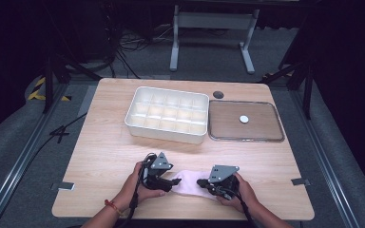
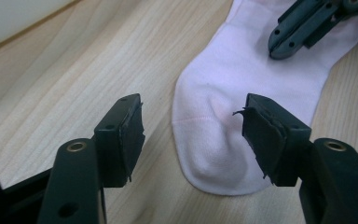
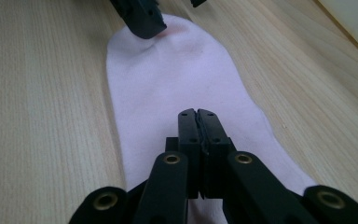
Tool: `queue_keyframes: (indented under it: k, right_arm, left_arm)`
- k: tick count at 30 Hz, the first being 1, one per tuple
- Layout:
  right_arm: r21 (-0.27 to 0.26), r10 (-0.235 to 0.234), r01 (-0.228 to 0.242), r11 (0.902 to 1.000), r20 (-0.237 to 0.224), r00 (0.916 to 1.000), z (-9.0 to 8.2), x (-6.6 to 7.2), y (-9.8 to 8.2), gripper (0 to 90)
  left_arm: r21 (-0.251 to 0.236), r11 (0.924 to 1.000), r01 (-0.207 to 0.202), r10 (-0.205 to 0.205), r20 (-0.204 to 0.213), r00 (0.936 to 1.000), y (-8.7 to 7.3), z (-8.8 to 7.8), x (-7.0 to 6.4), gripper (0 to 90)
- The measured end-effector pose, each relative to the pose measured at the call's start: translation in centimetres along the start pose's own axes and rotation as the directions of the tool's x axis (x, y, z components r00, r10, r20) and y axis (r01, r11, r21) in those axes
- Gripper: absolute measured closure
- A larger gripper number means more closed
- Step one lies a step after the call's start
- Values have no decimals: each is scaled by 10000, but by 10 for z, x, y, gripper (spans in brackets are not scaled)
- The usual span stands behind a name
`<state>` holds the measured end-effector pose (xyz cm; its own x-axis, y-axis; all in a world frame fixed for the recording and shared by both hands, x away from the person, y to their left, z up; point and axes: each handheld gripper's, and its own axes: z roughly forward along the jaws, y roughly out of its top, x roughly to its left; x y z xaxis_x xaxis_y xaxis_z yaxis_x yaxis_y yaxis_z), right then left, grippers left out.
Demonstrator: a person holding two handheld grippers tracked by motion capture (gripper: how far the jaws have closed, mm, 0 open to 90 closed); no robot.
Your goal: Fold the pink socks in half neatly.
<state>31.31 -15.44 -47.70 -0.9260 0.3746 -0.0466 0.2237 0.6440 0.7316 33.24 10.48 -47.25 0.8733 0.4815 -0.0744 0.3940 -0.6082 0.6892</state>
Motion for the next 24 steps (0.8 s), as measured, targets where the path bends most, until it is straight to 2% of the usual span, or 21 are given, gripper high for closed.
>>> queue_keyframes:
  k: [3,8,11,16,17,20,24]
  right_arm:
    - [-2,-24,24,10000,-19,10000,0,-1,0,894]
    - [-59,-96,96,9999,12,10000,1,-1,0,894]
    - [-74,-136,137,9999,39,9999,1,0,0,894]
    - [-88,-131,131,9999,-94,9999,1,-2,0,895]
    - [-88,-131,131,9999,-94,9999,1,-2,0,895]
    - [-73,-296,296,9995,-41,9996,2,-4,0,895]
    - [88,-220,221,9997,-80,9997,5,-7,5,895]
  left_arm:
    - [253,9994,-238,241,-90,9997,-1,3,-3,378]
    - [361,9991,-220,223,-84,9997,0,3,-4,382]
    - [446,9988,-212,215,-77,9997,0,3,-5,414]
    - [486,9986,-215,217,-29,9998,1,1,-4,509]
    - [486,9986,-215,217,-29,9998,1,1,-4,561]
    - [471,9989,-85,84,20,10000,0,0,-4,596]
    - [361,9993,40,-50,280,9996,-1,0,-2,722]
